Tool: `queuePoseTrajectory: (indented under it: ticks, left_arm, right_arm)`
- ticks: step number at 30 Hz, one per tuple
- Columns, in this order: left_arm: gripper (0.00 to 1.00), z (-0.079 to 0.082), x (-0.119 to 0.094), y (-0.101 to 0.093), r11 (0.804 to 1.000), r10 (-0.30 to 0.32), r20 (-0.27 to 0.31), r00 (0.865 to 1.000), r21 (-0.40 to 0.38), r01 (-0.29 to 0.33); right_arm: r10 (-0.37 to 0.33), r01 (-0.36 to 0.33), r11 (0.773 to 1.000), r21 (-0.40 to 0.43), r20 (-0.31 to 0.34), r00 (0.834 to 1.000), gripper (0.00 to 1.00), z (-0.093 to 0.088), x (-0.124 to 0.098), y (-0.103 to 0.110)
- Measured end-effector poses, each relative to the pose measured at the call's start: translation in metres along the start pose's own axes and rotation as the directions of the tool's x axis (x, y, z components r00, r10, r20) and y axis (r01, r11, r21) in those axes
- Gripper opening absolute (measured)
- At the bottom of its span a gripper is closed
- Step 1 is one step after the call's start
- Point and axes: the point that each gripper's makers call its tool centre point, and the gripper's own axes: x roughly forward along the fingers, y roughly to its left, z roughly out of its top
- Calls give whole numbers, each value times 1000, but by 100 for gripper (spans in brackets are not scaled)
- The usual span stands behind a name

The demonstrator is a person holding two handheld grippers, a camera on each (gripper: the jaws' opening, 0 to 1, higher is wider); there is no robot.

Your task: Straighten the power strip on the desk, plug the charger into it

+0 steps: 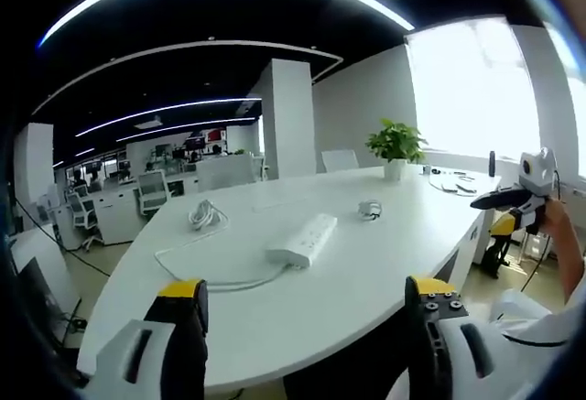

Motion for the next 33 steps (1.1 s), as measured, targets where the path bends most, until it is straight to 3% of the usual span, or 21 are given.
queuePoseTrajectory:
  ticks: [3,4,8,11,15,19,27,33]
  left_arm:
    - [96,-3,2,-5,1000,-28,-11,1000,4,28]
    - [96,-5,3,-5,1000,-29,-16,999,2,29]
    - [96,-6,1,0,1000,-21,-25,999,3,21]
    - [96,1,-3,2,1000,-14,0,1000,0,14]
    - [96,3,-4,1,1000,-4,-9,1000,-1,4]
    - [96,11,-4,-2,1000,-5,-1,1000,22,5]
    - [96,14,2,6,1000,-5,-2,1000,17,5]
    - [96,11,5,15,1000,8,-21,1000,22,-7]
  right_arm:
    - [-22,21,1000,22,40,999,87,7,4,-1]
    - [-15,14,1000,18,52,999,89,9,6,1]
    - [33,-38,998,41,95,995,87,16,11,12]
    - [56,-59,998,28,95,994,74,17,13,15]
    - [38,-41,998,40,84,996,78,16,14,10]
    - [38,-40,999,35,56,998,76,19,17,4]
    - [-5,4,1000,10,55,998,75,32,26,-13]
    - [2,-2,1000,17,23,1000,74,29,42,-16]
